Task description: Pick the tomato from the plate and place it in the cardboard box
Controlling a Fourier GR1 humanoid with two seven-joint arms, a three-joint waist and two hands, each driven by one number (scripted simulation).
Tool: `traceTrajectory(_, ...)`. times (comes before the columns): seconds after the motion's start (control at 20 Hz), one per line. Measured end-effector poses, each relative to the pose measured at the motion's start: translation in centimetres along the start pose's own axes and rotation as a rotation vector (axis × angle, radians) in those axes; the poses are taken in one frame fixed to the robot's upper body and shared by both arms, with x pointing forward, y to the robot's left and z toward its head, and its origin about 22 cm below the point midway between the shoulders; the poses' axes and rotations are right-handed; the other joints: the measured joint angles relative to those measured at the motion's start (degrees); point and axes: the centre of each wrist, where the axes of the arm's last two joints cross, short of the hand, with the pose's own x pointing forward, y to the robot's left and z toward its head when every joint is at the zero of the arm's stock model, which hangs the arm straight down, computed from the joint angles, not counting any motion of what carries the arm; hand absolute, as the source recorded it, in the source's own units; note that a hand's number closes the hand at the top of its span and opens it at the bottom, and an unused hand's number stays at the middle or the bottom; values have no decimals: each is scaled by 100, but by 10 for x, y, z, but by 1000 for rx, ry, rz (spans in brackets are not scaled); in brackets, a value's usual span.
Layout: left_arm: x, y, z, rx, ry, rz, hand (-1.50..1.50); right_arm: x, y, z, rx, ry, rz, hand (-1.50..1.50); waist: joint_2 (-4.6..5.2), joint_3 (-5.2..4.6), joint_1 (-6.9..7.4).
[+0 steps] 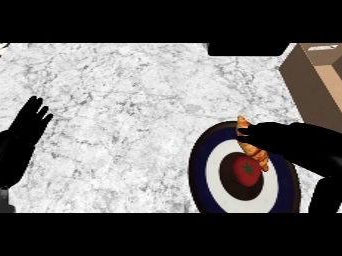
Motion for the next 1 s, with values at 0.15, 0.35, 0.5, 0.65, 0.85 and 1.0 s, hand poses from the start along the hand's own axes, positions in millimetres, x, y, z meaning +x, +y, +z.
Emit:
traceTrajectory(0.15, 3, 2, 1, 3, 2, -3, 0, -2, 0, -6, -3, -19, -3, -150, 0, -1, 5)
traceTrajectory(0.35, 8, 9, -1, 7, 4, -11, 0, -3, 10, -6, -27, -42, 3, -150, 0, 0, -4)
traceTrajectory(0.5, 5, 8, 4, 4, 6, -11, 0, 4, 9, -14, -37, -44, 27, -150, -1, 0, 6)
traceTrajectory(0.65, 1, 7, -2, 4, 5, -6, 0, 3, 13, -16, -33, -27, 51, -150, 1, -1, -3)
traceTrajectory(0.85, 0, 6, 0, 4, 3, -14, 0, 5, 19, -30, -22, -13, 62, -150, 1, 0, 3)
traceTrajectory(1.0, 3, -3, -3, 5, 9, -7, 0, 10, 16, -31, -15, -2, 72, -150, 0, -1, -2)
